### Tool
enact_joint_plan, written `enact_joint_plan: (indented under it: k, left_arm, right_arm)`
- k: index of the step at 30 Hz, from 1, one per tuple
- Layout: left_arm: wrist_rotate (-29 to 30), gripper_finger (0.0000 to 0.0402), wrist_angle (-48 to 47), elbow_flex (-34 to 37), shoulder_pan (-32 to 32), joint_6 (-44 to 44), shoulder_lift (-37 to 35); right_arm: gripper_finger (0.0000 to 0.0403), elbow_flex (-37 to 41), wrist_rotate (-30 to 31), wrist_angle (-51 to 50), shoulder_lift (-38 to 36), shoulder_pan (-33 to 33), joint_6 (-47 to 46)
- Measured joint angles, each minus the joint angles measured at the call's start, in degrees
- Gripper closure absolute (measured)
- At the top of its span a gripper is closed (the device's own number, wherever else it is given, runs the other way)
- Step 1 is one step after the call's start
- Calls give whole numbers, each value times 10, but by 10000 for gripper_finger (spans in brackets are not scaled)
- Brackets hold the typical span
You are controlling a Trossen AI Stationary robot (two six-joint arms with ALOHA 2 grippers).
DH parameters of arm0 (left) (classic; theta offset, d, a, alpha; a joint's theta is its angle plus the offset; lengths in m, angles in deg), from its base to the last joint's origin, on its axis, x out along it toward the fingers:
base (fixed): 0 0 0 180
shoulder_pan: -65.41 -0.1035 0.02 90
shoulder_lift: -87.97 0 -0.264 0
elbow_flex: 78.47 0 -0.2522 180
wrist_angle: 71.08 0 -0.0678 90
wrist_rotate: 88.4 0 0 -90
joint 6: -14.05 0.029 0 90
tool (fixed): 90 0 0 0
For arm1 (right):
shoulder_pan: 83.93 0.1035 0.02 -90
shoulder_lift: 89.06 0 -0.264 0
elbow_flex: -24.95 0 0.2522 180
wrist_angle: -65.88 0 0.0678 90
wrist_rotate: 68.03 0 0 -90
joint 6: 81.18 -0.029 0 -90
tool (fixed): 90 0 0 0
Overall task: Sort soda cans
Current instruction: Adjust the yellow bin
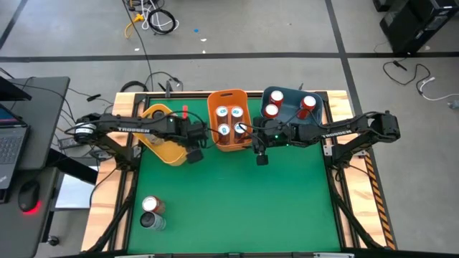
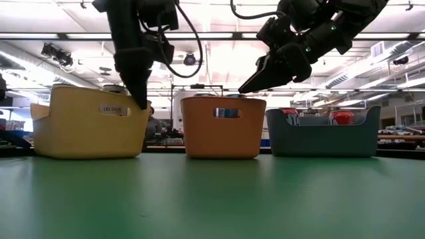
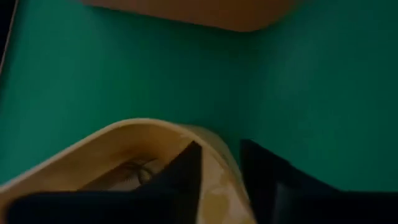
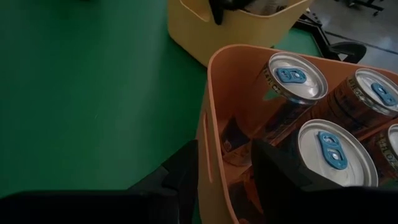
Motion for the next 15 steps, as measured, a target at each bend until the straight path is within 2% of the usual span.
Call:
enact_joint_plan:
  k: [3,5,11,15]
  left_arm:
    - [-7,359,-3,0,5,25,0]
    - [-18,386,-3,0,7,27,-1]
    - [-20,390,-8,0,26,80,-1]
    - [-20,392,-6,0,36,85,-1]
  right_arm:
    - [269,0,0,0,0,0,0]
    - [270,0,0,0,0,0,0]
    - [269,0,0,0,0,0,1]
    - [270,0,0,0,0,0,2]
